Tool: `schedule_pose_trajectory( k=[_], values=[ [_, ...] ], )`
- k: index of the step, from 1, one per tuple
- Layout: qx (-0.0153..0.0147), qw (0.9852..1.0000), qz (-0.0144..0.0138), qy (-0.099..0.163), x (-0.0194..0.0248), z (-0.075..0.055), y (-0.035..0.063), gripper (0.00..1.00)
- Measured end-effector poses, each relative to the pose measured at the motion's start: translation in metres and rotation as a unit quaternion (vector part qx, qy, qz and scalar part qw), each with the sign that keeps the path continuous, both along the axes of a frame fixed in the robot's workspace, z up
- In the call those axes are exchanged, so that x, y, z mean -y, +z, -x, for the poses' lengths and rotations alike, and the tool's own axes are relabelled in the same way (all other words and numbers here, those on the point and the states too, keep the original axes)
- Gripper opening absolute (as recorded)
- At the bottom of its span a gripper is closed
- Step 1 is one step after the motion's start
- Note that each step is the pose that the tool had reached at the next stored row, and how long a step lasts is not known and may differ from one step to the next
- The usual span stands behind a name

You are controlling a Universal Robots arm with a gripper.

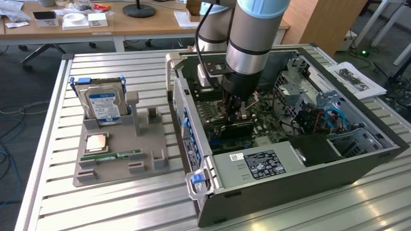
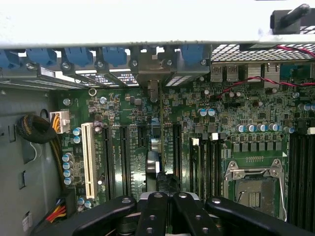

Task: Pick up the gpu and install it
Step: 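Press down on the gpu until it lock into place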

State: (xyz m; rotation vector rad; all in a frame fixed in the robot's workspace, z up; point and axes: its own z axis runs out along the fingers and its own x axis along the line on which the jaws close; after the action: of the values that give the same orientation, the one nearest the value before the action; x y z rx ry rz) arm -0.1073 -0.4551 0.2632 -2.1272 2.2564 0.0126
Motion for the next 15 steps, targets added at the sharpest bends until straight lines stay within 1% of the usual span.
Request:
schedule_pose_trajectory(
  k=[15],
  values=[
    [0.0000, 1.0000, 0.0000, 0.000, 0.0000, 0.0016, -0.0011, 0.11]
  ],
)
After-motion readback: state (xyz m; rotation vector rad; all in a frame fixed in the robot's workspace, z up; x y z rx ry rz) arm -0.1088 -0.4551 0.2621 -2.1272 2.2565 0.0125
